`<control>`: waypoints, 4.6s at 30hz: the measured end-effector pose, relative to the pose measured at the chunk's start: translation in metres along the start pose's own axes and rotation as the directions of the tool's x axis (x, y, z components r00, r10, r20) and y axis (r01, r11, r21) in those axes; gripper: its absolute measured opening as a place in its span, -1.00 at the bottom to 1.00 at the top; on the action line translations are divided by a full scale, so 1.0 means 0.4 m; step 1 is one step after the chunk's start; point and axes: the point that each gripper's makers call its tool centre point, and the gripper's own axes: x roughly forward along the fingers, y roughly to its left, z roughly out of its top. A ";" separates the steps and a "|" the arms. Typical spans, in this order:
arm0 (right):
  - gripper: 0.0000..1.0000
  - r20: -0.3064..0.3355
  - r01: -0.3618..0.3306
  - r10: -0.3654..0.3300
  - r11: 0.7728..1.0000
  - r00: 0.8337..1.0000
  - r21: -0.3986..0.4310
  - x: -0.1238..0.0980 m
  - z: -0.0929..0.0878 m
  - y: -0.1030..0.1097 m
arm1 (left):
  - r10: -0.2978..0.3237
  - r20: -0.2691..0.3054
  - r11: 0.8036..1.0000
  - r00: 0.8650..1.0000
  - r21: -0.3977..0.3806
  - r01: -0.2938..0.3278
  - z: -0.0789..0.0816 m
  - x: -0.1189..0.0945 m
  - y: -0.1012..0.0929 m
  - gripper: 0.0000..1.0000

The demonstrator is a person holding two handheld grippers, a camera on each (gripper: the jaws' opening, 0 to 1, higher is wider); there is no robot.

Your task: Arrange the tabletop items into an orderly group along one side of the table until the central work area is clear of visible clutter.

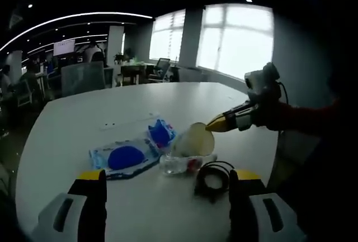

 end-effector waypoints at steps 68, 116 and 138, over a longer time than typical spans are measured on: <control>-0.75 -0.253 -0.058 0.072 0.996 0.965 0.063 0.094 -0.137 0.035 | -0.002 -0.029 0.999 1.000 -0.038 0.001 -0.032 -0.002 -0.006 0.73; 0.05 -0.048 0.141 -0.153 0.971 0.987 -0.194 0.130 -0.050 -0.196 | 0.002 0.018 0.999 1.000 -0.039 -0.001 -0.012 -0.033 0.013 0.82; 0.00 -0.041 0.275 -0.274 0.961 0.961 0.031 0.239 -0.016 -0.282 | 0.016 0.034 0.999 0.999 -0.037 -0.014 -0.007 -0.051 0.039 0.83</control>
